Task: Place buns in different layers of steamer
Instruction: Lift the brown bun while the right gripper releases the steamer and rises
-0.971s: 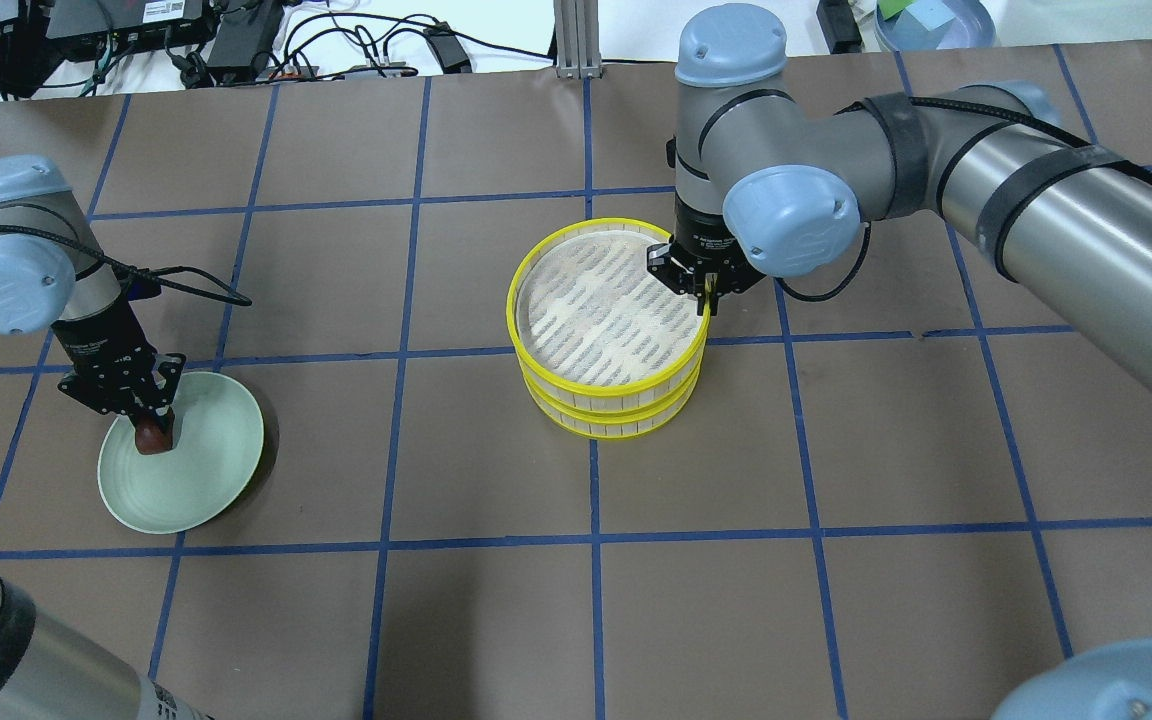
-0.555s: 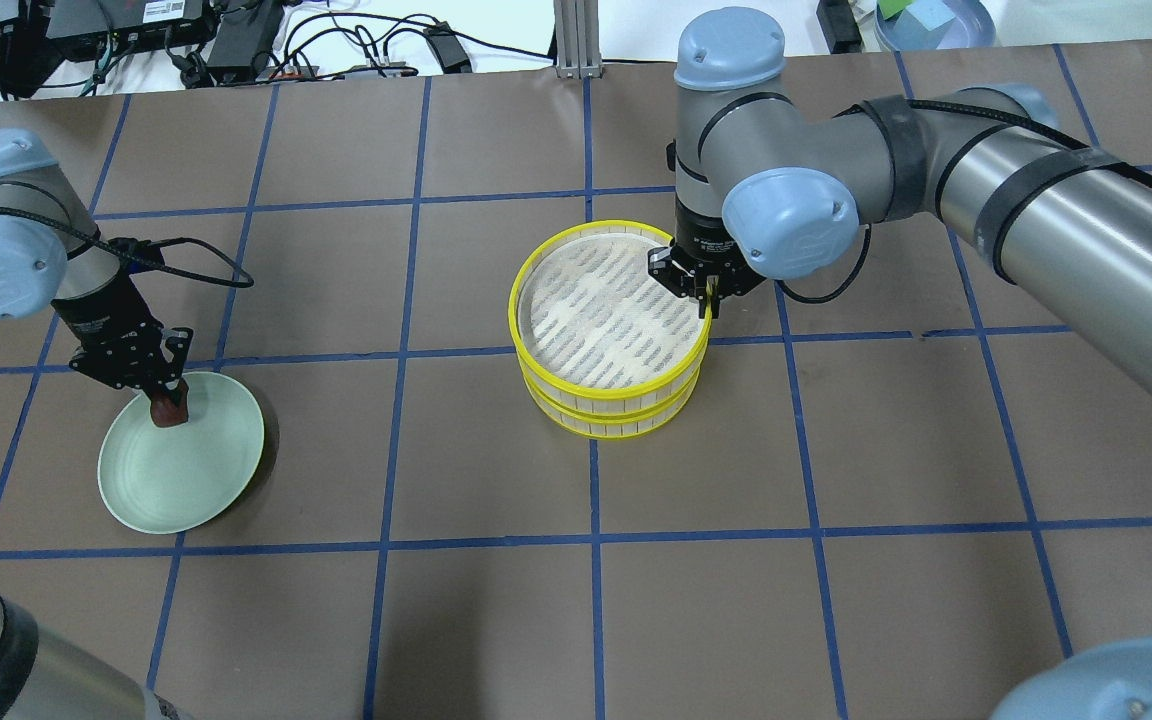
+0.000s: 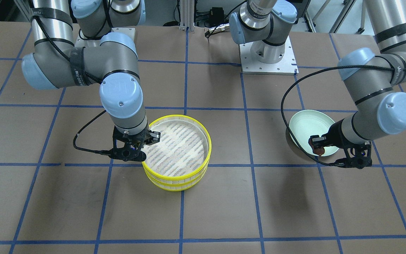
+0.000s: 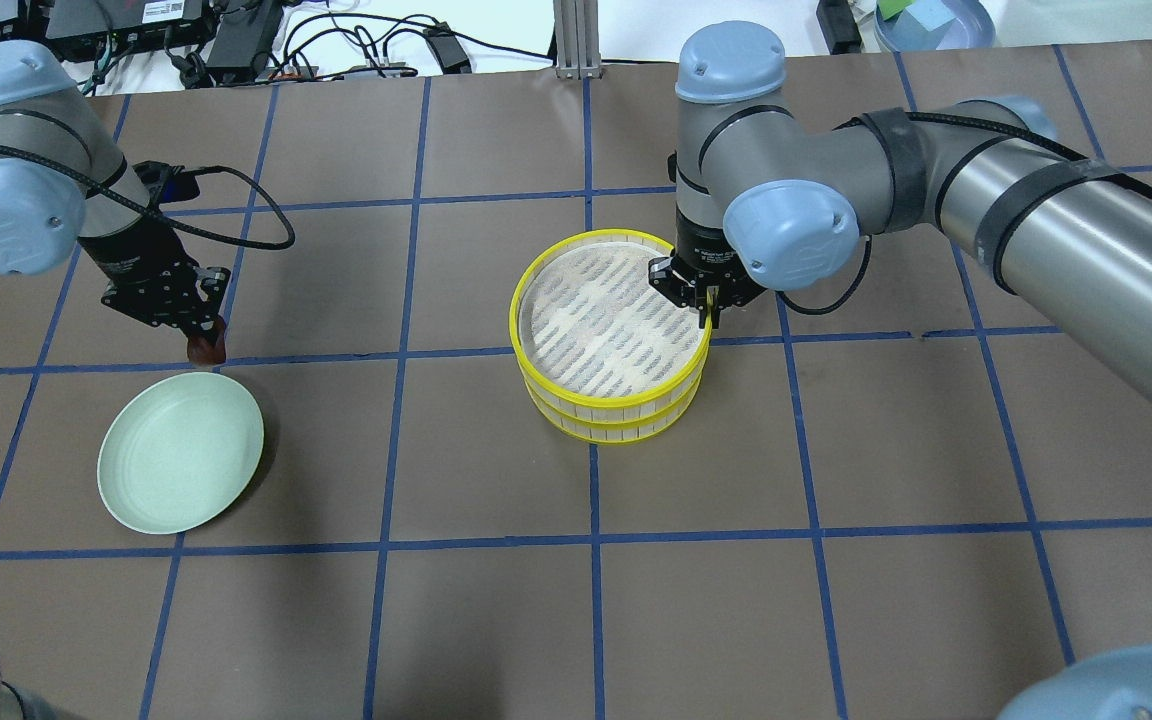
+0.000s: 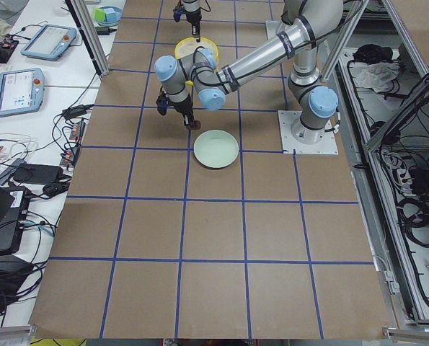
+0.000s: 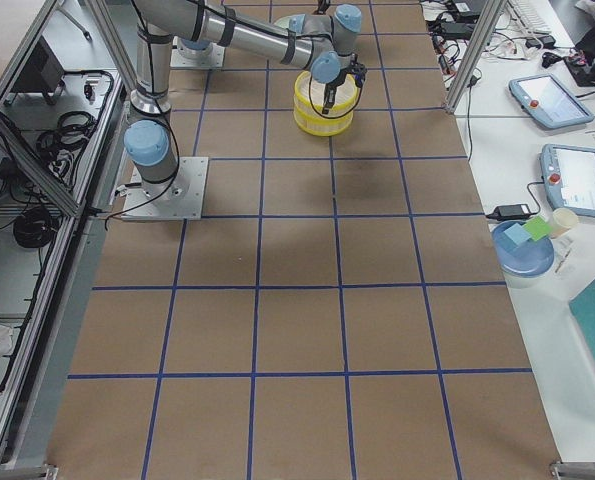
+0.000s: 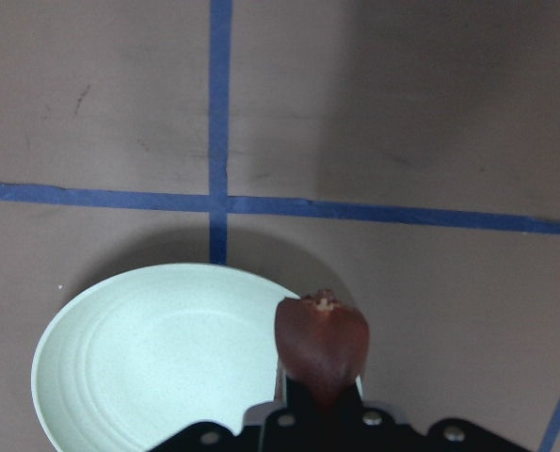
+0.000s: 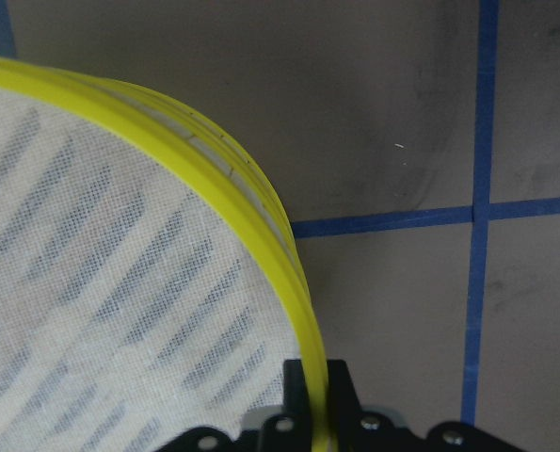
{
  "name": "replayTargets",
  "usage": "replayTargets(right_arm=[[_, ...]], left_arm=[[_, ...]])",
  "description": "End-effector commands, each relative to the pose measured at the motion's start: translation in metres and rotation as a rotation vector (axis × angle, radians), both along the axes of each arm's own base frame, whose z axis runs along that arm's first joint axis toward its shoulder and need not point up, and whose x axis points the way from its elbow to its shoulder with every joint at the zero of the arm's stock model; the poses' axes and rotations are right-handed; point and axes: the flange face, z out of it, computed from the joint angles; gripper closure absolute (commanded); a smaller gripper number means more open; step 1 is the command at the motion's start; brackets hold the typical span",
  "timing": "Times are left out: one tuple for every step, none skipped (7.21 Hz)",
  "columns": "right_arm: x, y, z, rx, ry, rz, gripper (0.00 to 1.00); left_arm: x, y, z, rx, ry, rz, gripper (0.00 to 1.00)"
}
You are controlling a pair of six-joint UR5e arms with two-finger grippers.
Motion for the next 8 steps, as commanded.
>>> replayTargets(right_arm=[[0.001, -0.003, 0.013, -0.03, -0.009, 0.01, 0.0], [0.0, 0.002, 0.053, -0.097, -0.028, 0.009, 0.0], [-0.006, 0.012, 0.096, -0.164, -0.037, 0.004, 0.0], [-0.018, 0.025, 0.144, -0.158, -0.07, -0.021, 0.0], [-0.03, 0.035, 0.193, -0.132, -0.063, -0.04, 0.0], [-0.036, 0.043, 0.223, -0.128, -0.066, -0.049, 0.0], [-0.047, 0.055, 0.235, -0.121, -0.045, -0.042, 0.0], [-0.059, 0.066, 0.239, -0.067, -0.038, 0.014, 0.0]], left_arm=[[-0.032, 0.002, 0.033, -0.06, 0.015, -0.001, 1.0], [-0.053, -0.002, 0.05, -0.095, -0.001, 0.038, 1.0], [-0.092, -0.005, 0.071, -0.139, -0.013, 0.033, 1.0], [-0.14, -0.003, 0.084, -0.181, 0.048, 0.068, 1.0], [-0.171, -0.005, 0.089, -0.247, 0.095, 0.118, 1.0], [-0.197, 0.003, 0.1, -0.27, 0.119, 0.097, 1.0], [-0.233, 0.014, 0.107, -0.279, 0.175, 0.09, 1.0], [-0.27, 0.026, 0.101, -0.26, 0.181, 0.075, 1.0]])
